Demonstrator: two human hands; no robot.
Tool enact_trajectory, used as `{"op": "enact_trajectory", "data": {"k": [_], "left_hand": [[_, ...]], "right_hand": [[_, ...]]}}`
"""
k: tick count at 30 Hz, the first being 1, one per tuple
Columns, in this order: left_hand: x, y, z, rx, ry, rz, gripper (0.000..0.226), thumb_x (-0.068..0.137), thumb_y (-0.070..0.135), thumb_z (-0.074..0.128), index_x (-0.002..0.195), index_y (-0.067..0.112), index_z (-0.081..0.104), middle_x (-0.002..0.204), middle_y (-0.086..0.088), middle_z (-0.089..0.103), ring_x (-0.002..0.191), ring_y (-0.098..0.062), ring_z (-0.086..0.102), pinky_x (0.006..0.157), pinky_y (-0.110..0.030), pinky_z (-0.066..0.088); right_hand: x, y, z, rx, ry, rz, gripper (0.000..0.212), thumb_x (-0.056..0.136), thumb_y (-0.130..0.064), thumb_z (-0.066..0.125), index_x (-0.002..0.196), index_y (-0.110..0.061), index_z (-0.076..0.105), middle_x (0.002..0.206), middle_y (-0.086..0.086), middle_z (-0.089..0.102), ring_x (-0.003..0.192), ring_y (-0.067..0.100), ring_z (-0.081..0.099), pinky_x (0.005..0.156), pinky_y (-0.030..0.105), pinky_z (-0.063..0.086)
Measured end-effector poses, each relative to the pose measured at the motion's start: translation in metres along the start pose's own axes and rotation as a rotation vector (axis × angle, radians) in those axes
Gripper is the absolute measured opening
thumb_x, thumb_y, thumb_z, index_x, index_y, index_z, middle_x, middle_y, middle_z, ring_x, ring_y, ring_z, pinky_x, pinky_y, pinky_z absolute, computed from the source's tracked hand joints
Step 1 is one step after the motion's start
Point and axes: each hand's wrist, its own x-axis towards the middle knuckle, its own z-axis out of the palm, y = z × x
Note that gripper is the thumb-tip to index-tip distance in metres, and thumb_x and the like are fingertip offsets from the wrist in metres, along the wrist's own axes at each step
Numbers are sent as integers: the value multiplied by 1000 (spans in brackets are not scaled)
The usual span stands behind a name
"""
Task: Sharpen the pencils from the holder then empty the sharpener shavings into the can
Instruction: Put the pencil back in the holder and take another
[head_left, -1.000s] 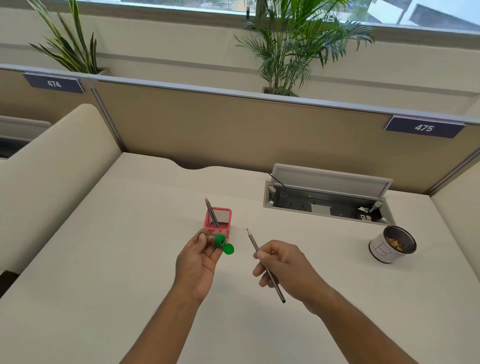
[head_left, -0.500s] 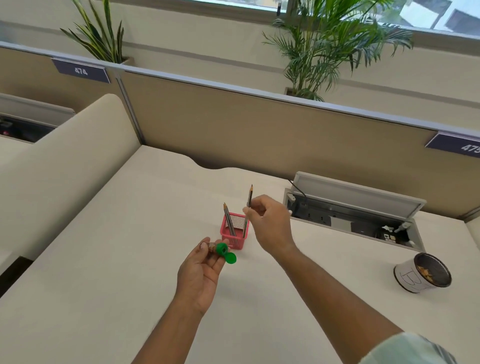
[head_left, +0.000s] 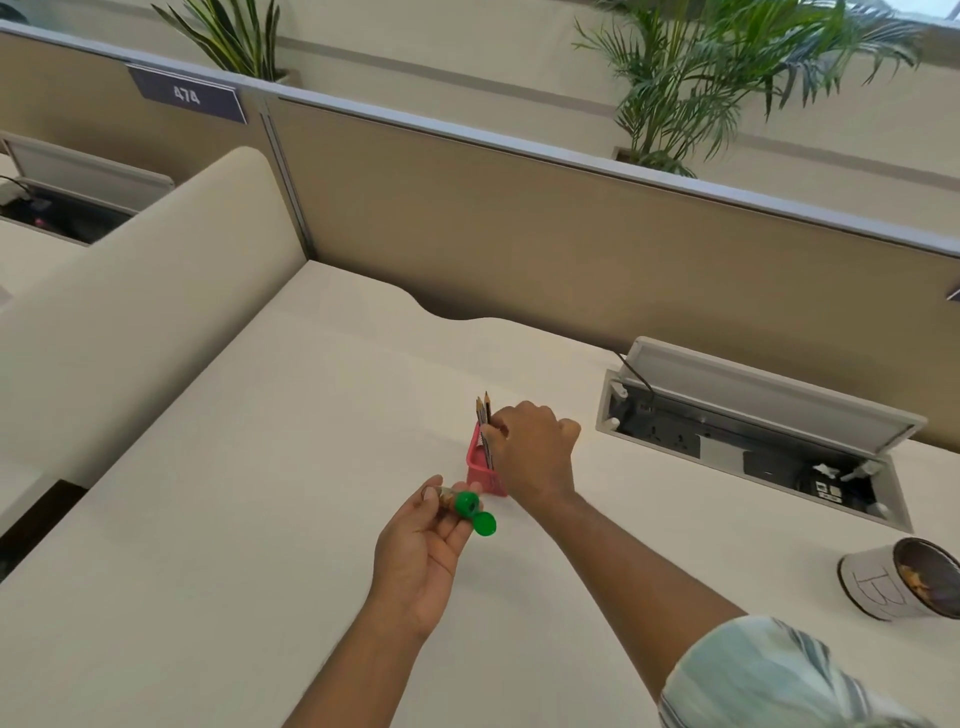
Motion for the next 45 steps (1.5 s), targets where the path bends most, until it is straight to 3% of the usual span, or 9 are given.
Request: {"op": "enact_trajectory", "data": {"k": [13,18,22,24,28,31,39,42,45], "left_hand": [[6,2,10,-26,-7,10,22,113,6,45,129,0,60,90,-16,81,95,-29,83,74,-38,69],[10,3,8,-33,2,14,23,112,5,45,130,0,60,92,-16,81,97,-31,83,78,-39,69],[14,2,4,-34,13,11,25,112,5,46,132,-1,60,96,-18,80,102,-34,82,84,-43,68],[14,2,4,-33,14,10,25,112,5,46,132,-1,60,98,-19,80,103,-35,81,85,-43,67],[16,3,3,-33,19,6,25,112,6,47,133,-1,60,101,-20,81,105,-35,81,87,-45,67],[18,3,3,-24,22,3,25,112,7,47,132,0,61,104,-20,80,107,-36,80,89,-46,66],[22,3,1,2,34,-5,26,111,7,49,132,1,63,107,-20,80,124,-38,72,86,-44,67],[22,1,2,2,25,-7,26,111,6,49,132,1,63,110,-22,80,124,-39,72,88,-44,67],[21,0,4,-3,13,0,26,110,6,49,132,0,63,108,-23,80,114,-36,77,89,-44,67]], "right_hand": [[5,2,20,-107,-151,-5,32,102,-45,48,106,-28,74,104,0,59,101,23,54,87,44,34],[8,10,17,3,-171,6,31,99,-50,53,107,-30,75,109,-2,60,107,21,54,90,43,33],[18,19,13,199,-63,53,22,98,-44,57,106,-30,72,112,-5,62,110,19,55,92,42,33],[26,23,12,257,-85,63,21,97,-40,60,114,-30,69,123,-5,59,119,19,52,96,42,31],[41,26,11,303,-328,20,37,98,-42,61,134,-37,61,150,-6,45,139,20,40,105,43,27],[47,26,16,325,-410,24,28,97,-43,61,125,-45,64,150,-9,47,138,21,42,105,45,28],[46,28,15,398,-340,68,3,93,-47,69,94,-50,70,126,-15,61,115,16,59,89,41,30],[43,30,7,460,-299,87,2,92,-48,70,91,-48,68,127,-17,63,111,14,60,95,43,34],[39,31,-1,584,-276,113,8,85,-55,70,84,-48,70,117,-22,68,103,12,63,101,54,45]]}}
